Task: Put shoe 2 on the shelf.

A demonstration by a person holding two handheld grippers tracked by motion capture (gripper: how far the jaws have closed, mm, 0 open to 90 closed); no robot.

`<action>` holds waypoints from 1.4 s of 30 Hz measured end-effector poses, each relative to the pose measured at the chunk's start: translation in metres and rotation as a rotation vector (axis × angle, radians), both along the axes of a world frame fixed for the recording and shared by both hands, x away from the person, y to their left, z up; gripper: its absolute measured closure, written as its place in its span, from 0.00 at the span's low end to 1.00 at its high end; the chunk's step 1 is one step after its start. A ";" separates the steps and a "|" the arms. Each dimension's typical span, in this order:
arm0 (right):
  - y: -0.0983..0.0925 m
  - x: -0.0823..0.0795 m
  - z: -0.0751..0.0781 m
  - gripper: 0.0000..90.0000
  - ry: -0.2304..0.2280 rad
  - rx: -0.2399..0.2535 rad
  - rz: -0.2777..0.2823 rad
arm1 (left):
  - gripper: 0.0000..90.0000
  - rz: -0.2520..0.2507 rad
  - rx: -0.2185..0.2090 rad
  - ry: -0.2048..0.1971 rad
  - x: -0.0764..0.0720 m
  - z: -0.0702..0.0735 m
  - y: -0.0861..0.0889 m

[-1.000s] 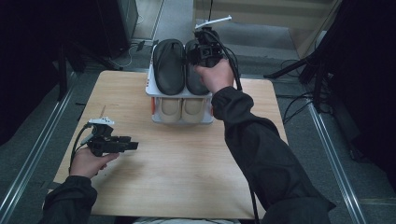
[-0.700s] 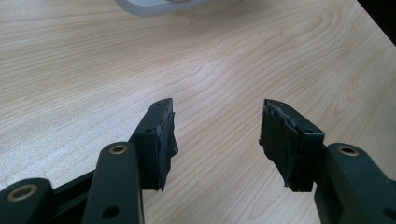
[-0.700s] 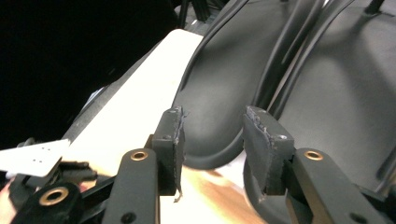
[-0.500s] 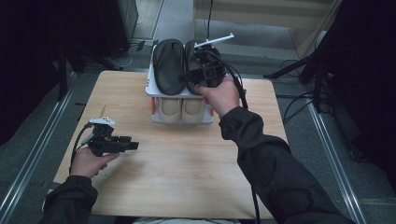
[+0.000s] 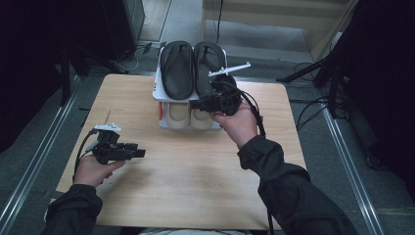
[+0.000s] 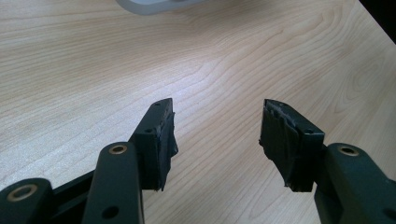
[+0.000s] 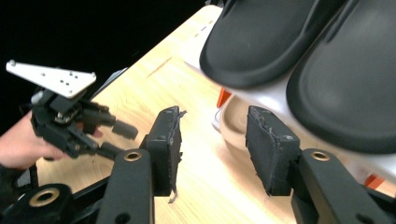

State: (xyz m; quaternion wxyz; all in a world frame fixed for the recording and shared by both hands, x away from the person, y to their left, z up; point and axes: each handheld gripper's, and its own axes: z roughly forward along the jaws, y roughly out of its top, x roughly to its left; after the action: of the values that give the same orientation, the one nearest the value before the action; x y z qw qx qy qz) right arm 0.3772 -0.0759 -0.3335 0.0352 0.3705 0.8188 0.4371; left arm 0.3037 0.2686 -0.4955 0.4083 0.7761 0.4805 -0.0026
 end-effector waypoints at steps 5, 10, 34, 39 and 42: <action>-0.007 -0.009 -0.014 0.59 -0.027 -0.008 0.051 | 0.50 0.002 0.000 0.002 0.000 0.000 0.000; -0.014 -0.015 -0.031 0.58 -0.018 0.006 0.096 | 0.50 0.002 0.003 0.005 0.000 -0.001 -0.001; -0.050 -0.030 -0.102 0.56 0.029 0.054 0.078 | 0.48 0.000 0.008 0.022 0.001 -0.003 -0.004; -0.056 -0.033 -0.115 0.56 0.040 0.059 0.082 | 0.47 0.002 0.009 0.024 0.002 -0.003 -0.004; -0.060 -0.034 -0.124 0.56 0.047 0.059 0.089 | 0.47 0.000 0.011 0.024 0.002 -0.003 -0.005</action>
State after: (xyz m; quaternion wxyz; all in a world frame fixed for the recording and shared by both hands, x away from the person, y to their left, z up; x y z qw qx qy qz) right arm 0.3429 -0.1361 -0.4576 -0.0143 0.3448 0.8217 0.4535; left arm 0.3058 0.2636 -0.4984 0.3983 0.7783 0.4854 -0.0095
